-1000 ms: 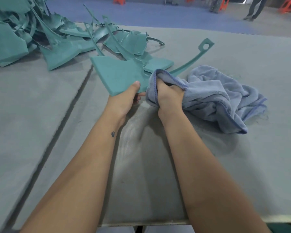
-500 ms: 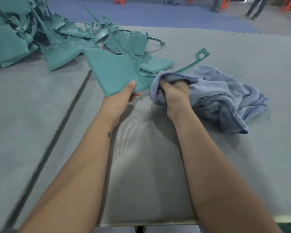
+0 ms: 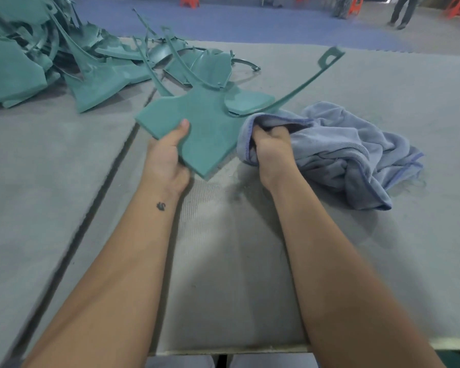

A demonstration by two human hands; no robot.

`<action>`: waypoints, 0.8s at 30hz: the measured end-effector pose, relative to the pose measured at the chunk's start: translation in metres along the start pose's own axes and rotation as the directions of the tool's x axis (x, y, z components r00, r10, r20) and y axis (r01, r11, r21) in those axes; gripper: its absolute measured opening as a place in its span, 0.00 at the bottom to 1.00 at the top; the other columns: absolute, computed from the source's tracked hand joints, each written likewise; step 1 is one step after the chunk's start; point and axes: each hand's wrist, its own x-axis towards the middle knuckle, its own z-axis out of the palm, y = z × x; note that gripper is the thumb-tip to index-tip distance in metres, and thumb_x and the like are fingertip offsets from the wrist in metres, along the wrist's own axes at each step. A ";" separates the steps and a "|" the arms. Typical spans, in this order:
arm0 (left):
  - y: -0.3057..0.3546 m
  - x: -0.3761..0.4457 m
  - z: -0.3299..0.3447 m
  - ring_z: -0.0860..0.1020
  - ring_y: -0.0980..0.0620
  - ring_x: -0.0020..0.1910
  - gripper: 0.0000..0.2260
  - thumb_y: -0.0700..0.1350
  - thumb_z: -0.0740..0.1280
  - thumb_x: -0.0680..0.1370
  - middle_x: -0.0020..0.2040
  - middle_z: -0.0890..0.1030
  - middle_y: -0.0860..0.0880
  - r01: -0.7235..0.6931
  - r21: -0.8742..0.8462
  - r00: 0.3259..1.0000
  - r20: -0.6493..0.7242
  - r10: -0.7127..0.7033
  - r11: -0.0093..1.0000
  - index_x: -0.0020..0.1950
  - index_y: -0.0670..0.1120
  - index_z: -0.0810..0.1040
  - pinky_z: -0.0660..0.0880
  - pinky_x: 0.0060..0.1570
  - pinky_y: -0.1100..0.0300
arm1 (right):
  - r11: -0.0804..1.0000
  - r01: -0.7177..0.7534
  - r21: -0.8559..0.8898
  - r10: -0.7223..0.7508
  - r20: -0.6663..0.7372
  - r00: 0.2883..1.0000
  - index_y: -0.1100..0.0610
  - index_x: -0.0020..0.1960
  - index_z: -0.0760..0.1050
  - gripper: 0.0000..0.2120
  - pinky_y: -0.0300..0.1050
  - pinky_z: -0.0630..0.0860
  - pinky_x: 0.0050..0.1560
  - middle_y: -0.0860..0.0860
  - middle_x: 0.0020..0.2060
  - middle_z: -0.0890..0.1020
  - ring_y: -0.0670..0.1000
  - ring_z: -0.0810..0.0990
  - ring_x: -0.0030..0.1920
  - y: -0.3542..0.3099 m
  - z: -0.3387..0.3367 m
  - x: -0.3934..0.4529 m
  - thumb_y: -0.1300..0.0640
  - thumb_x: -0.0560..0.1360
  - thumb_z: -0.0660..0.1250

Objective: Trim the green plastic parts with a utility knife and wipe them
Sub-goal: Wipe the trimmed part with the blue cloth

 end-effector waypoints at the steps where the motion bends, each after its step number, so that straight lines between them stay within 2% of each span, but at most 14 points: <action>1: -0.003 -0.001 0.003 0.83 0.45 0.51 0.11 0.36 0.65 0.78 0.55 0.83 0.43 -0.007 -0.036 1.000 0.021 0.008 0.999 0.61 0.42 0.77 0.81 0.50 0.46 | 1.000 0.009 -0.006 -0.009 0.028 1.000 0.61 0.57 0.72 0.07 0.41 0.77 0.48 0.51 0.42 0.79 0.50 0.79 0.44 0.002 0.005 -0.003 0.64 0.79 0.62; 4: -0.011 -0.005 0.009 0.84 0.46 0.48 0.10 0.37 0.63 0.80 0.52 0.84 0.43 0.005 -0.120 0.993 0.121 0.009 0.993 0.60 0.40 0.76 0.81 0.48 0.50 | 0.999 0.028 -0.028 -0.026 0.088 0.996 0.59 0.55 0.70 0.09 0.52 0.76 0.59 0.59 0.51 0.81 0.58 0.80 0.53 0.007 0.019 -0.012 0.65 0.77 0.66; 7: -0.016 -0.009 0.013 0.84 0.48 0.45 0.08 0.37 0.61 0.80 0.48 0.85 0.44 0.032 -0.124 0.983 0.184 -0.009 0.992 0.57 0.41 0.77 0.81 0.46 0.54 | 0.999 0.029 0.023 -0.030 0.083 0.996 0.62 0.62 0.67 0.17 0.58 0.76 0.61 0.63 0.59 0.78 0.61 0.80 0.57 0.007 0.022 -0.014 0.65 0.76 0.68; 10: -0.018 -0.012 0.016 0.84 0.50 0.44 0.08 0.35 0.62 0.80 0.46 0.85 0.45 0.037 -0.106 0.982 0.187 -0.016 0.994 0.56 0.40 0.77 0.81 0.45 0.56 | 0.998 0.005 0.070 -0.009 0.052 0.999 0.64 0.65 0.65 0.21 0.57 0.78 0.58 0.62 0.59 0.79 0.59 0.81 0.56 0.004 0.020 -0.012 0.64 0.75 0.69; 14: -0.018 -0.013 0.017 0.84 0.50 0.43 0.08 0.33 0.62 0.79 0.45 0.85 0.45 0.025 -0.076 0.978 0.208 -0.008 0.997 0.55 0.40 0.78 0.81 0.44 0.56 | 0.995 -0.030 0.094 0.032 -0.027 0.999 0.63 0.64 0.66 0.22 0.57 0.80 0.55 0.60 0.56 0.80 0.58 0.82 0.53 0.002 0.024 -0.011 0.61 0.74 0.71; 16: -0.018 -0.013 0.017 0.84 0.50 0.41 0.08 0.32 0.63 0.78 0.43 0.85 0.46 0.017 -0.046 0.982 0.191 -0.008 0.999 0.53 0.41 0.78 0.81 0.42 0.55 | 0.993 -0.012 0.113 0.023 -0.100 0.995 0.63 0.60 0.69 0.19 0.59 0.79 0.55 0.61 0.54 0.81 0.59 0.82 0.52 0.001 0.025 -0.010 0.62 0.73 0.72; 19: -0.018 -0.011 0.015 0.84 0.49 0.40 0.08 0.31 0.64 0.78 0.42 0.85 0.46 0.030 -0.020 0.988 0.155 -0.027 0.999 0.51 0.41 0.79 0.82 0.42 0.53 | 0.994 0.036 0.100 -0.018 -0.171 0.985 0.59 0.49 0.73 0.09 0.60 0.79 0.55 0.62 0.51 0.82 0.61 0.83 0.51 0.003 0.025 -0.006 0.62 0.73 0.72; 22: -0.018 -0.009 0.013 0.84 0.47 0.42 0.09 0.30 0.64 0.77 0.43 0.85 0.45 0.042 -0.043 0.992 0.123 -0.037 0.998 0.51 0.41 0.79 0.82 0.46 0.49 | 0.998 0.064 0.020 -0.059 -0.208 0.976 0.60 0.48 0.72 0.08 0.59 0.79 0.55 0.63 0.50 0.81 0.61 0.82 0.51 0.004 0.020 -0.003 0.59 0.75 0.70; 24: -0.016 -0.007 0.012 0.84 0.46 0.43 0.10 0.29 0.63 0.77 0.44 0.85 0.44 0.033 -0.062 0.995 0.098 -0.027 0.998 0.52 0.41 0.78 0.81 0.48 0.47 | 0.995 0.081 -0.055 -0.091 -0.213 0.973 0.63 0.46 0.73 0.09 0.56 0.79 0.51 0.63 0.45 0.82 0.61 0.82 0.48 0.003 0.014 0.000 0.56 0.78 0.67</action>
